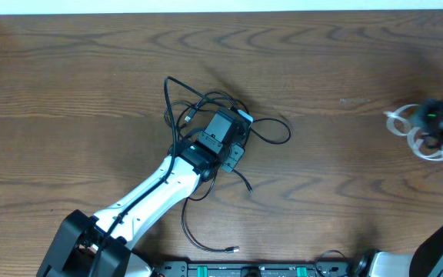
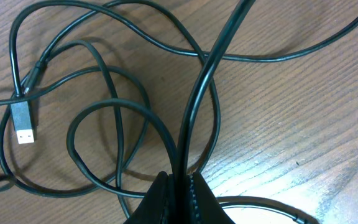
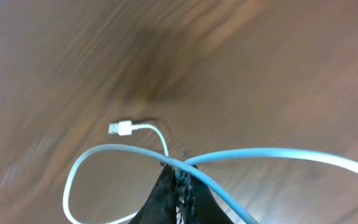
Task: Untangle cables
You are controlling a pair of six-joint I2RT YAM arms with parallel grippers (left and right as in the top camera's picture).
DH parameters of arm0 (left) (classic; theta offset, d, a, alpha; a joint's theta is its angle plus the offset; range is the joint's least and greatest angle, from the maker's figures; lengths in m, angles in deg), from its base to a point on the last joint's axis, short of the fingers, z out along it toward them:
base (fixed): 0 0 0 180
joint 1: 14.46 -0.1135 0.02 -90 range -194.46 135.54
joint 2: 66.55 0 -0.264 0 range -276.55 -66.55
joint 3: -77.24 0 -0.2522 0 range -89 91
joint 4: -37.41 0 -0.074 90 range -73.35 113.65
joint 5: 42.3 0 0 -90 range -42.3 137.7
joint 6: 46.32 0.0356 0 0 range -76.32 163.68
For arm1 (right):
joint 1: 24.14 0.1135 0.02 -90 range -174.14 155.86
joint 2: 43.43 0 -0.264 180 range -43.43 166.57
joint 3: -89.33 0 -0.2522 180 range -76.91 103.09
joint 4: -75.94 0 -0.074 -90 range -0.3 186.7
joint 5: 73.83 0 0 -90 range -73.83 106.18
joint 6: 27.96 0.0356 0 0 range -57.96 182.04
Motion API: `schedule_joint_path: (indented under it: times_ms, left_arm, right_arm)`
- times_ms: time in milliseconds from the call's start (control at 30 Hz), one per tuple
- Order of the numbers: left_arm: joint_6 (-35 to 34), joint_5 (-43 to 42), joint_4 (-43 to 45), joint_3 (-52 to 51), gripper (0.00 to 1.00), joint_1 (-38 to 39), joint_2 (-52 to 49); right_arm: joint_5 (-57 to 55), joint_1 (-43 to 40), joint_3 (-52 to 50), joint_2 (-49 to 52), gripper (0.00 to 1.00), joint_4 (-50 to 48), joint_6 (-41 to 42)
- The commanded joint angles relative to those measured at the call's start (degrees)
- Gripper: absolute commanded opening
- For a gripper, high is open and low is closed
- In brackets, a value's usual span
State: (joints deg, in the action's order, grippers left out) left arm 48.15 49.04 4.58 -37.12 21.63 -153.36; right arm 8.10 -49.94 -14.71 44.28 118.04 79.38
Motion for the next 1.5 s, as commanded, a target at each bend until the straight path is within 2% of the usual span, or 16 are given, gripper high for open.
schedule_joint_path:
  times_ms: [0, 100, 267, 367, 433, 633, 1000, 1200, 1233, 1267, 1300, 1367, 1400, 1433, 1467]
  left_arm:
    - [-0.5, -1.0, -0.2, -1.1, 0.07, -0.3, -0.5]
    - [-0.5, -1.0, -0.2, -1.1, 0.07, -0.3, -0.5]
    - [-0.5, -3.0, 0.2, -1.1, 0.07, -0.3, -0.5]
    - [-0.5, -4.0, 0.7, -1.1, 0.07, -0.3, -0.5]
    - [-0.5, -4.0, 1.5, -1.1, 0.08, -0.3, -0.5]
    - [-0.5, -4.0, 1.6, -1.1, 0.07, -0.3, -0.5]
    - [-0.5, -4.0, 2.5, -1.1, 0.08, -0.3, -0.5]
    - [-0.5, -4.0, 2.4, -1.1, 0.07, -0.3, -0.5]
    - [-0.5, -4.0, 2.5, -1.1, 0.08, -0.3, -0.5]
    - [-0.5, -4.0, 2.5, -1.1, 0.07, -0.3, -0.5]
    - [-0.5, -4.0, 2.5, -1.1, 0.07, -0.3, -0.5]
    - [-0.5, -4.0, 2.4, -1.1, 0.08, -0.3, -0.5]
    - [-0.5, -4.0, 2.5, -1.1, 0.07, -0.3, -0.5]
    - [-0.5, -4.0, 2.5, -1.1, 0.08, -0.3, -0.5]
    - [-0.5, -4.0, 2.5, -1.1, 0.08, -0.3, -0.5]
  right_arm:
    - [-1.8, -7.6, 0.8, -0.8, 0.01, -4.0, 6.0]
    - [-1.3, -13.2, 0.8, -0.8, 0.01, -9.7, 9.1]
    - [-0.3, -21.1, 0.8, -0.8, 0.01, -19.6, 8.3]
    - [0.0, -24.3, 0.8, -0.5, 0.01, -21.7, 8.0]
    - [2.1, -26.8, 0.8, 0.2, 0.01, -24.0, 0.9]
    - [6.3, -30.6, 0.8, 3.8, 0.01, -27.2, -0.7]
    - [8.1, -32.8, 0.8, 21.8, 0.01, -31.7, -4.8]
    - [8.0, -34.4, 0.8, 27.5, 0.03, -32.5, -8.9]
    - [8.1, -34.7, 0.8, 28.0, 0.08, -32.4, -8.9]
    - [8.1, -35.0, 0.8, 28.4, 0.22, -32.3, -8.9]
    - [8.1, -35.2, 0.8, 28.5, 0.28, -32.1, -8.9]
    - [9.2, -35.5, 0.8, 28.3, 0.57, -31.8, -8.9]
    - [10.1, -35.5, 0.8, 28.1, 0.82, -31.5, -8.8]
    - [10.9, -35.6, 0.8, 27.9, 0.97, -31.1, -8.8]
    - [11.9, -35.6, 0.8, 27.5, 0.99, -30.7, -8.8]
